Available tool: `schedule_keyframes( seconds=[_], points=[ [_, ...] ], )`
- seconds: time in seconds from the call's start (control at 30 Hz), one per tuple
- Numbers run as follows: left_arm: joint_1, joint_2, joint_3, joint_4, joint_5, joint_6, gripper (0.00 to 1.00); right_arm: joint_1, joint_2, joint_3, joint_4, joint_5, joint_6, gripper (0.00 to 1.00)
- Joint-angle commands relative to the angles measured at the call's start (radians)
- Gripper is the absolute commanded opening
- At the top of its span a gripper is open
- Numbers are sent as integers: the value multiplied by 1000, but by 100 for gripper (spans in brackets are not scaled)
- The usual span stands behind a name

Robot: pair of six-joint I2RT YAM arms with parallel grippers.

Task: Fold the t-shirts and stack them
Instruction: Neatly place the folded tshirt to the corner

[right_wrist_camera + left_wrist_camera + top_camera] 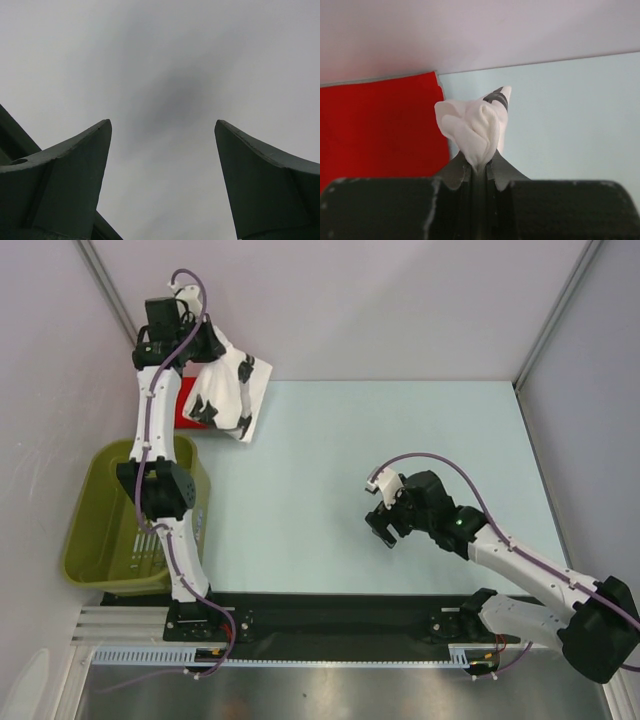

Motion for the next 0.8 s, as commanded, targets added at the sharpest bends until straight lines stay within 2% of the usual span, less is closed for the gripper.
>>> schedule_keyframes(
  seconds=[0.0,0.4,0.67,0.77],
  points=[
    [41,-41,77,116,61,-21,0,8,12,46,28,-16,6,89],
    [67,14,75,203,116,-60,0,10,70,73,39,-27,11,88],
    [67,-49,65,234,156,-138,0,18,99,71,74,-35,40,89],
    [66,-93,11,260,173,-150,0,25,104,69,88,-33,46,89]
  ],
)
